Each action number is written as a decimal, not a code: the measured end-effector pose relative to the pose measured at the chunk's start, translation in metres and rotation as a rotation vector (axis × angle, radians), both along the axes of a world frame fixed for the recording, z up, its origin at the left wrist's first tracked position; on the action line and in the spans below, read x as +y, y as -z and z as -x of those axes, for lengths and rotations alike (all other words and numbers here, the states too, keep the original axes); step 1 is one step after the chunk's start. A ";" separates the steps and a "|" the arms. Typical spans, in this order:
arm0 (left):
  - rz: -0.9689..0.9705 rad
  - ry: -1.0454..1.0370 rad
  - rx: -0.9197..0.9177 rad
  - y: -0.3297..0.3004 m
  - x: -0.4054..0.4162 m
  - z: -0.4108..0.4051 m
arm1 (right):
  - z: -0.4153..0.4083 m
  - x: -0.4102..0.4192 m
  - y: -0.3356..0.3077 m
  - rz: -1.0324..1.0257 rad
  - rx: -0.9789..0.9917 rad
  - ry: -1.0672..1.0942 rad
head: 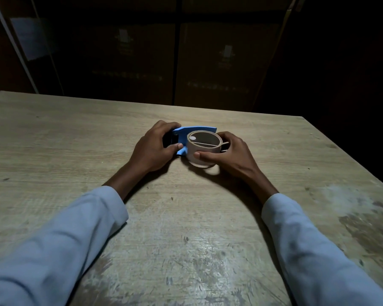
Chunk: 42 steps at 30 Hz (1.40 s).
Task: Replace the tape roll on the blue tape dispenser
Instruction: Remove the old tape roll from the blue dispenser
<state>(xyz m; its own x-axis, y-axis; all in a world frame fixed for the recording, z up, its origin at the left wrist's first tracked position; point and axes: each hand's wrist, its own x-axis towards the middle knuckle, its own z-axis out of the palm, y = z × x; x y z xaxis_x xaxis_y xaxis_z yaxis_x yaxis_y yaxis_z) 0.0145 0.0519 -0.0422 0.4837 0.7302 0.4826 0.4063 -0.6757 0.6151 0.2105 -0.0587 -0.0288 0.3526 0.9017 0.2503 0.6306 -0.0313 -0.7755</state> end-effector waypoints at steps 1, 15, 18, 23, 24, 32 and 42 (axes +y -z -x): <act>-0.004 -0.002 0.005 0.000 0.001 0.000 | -0.001 0.000 0.000 0.013 0.033 -0.037; -0.050 -0.055 0.044 0.002 -0.001 -0.001 | 0.023 0.003 -0.002 -0.241 -0.024 0.047; -0.055 -0.057 0.045 0.002 0.000 -0.001 | 0.024 0.006 0.001 -0.269 -0.087 0.078; -0.075 -0.055 0.044 0.005 0.000 -0.001 | 0.022 0.006 0.002 -0.391 -0.038 0.143; -0.090 -0.056 0.055 0.006 0.000 -0.001 | 0.023 0.005 0.001 -0.395 0.025 0.133; -0.118 0.095 -0.097 -0.024 -0.017 0.010 | 0.028 -0.007 -0.023 -0.402 0.237 -0.036; 0.029 0.071 -0.182 -0.048 -0.034 0.128 | 0.117 0.017 -0.045 -0.224 0.181 -0.339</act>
